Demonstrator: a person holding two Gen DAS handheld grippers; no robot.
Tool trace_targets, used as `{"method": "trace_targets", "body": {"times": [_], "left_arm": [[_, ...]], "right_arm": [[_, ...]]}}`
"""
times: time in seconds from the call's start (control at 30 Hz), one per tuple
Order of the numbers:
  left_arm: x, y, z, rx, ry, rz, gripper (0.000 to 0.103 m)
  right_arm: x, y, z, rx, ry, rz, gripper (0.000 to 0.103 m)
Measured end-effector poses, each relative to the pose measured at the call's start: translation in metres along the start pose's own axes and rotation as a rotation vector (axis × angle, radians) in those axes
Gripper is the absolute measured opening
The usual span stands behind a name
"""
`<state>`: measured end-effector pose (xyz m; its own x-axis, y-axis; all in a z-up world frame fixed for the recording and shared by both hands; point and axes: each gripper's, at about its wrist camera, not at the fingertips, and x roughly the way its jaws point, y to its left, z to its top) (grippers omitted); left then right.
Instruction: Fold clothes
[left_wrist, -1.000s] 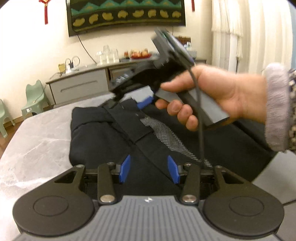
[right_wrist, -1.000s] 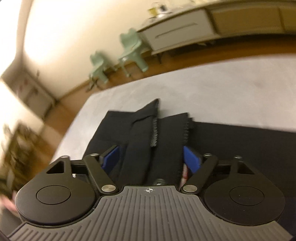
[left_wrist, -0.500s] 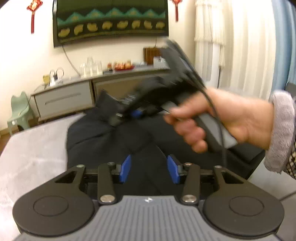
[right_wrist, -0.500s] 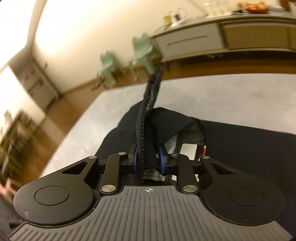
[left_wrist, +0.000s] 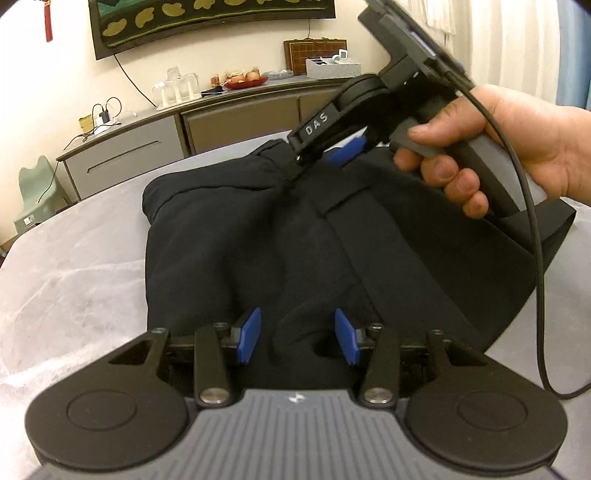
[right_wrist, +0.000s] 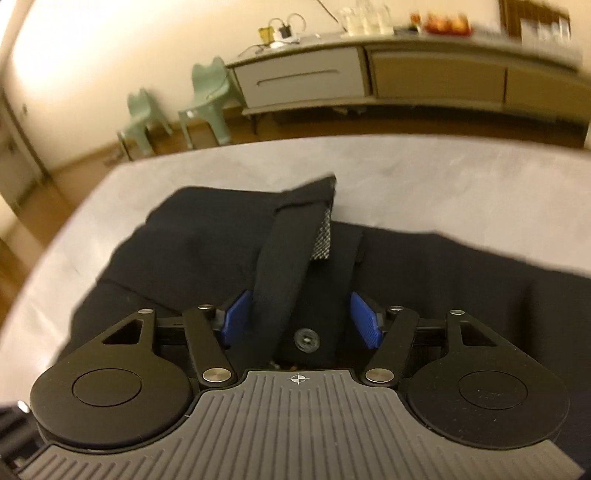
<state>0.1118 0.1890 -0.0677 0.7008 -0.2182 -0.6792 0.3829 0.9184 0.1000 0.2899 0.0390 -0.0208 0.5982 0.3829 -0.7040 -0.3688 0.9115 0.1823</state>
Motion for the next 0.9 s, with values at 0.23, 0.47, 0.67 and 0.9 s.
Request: {"method": "trace_targets", "body": {"times": [0.23,0.47,0.67,0.9], "left_arm": [[-0.006,-0.017,-0.008,0.010,-0.004,-0.057,0.044],[-0.015,-0.015,-0.007,-0.010,-0.008,-0.150,0.044],[-0.045,0.018,0.003,-0.036,-0.114,-0.121,0.045],[-0.005,0.055,-0.008,-0.122,0.047,-0.082,0.046]], "right_arm": [[-0.022,0.046,0.012,-0.146,-0.077,0.041,0.044],[0.023,0.054,0.019,-0.232,0.042,-0.070,0.034],[0.002,0.111,0.035,-0.341,0.022,0.090,0.039],[0.072,0.153,0.032,-0.455,0.110,0.114,0.039]]}}
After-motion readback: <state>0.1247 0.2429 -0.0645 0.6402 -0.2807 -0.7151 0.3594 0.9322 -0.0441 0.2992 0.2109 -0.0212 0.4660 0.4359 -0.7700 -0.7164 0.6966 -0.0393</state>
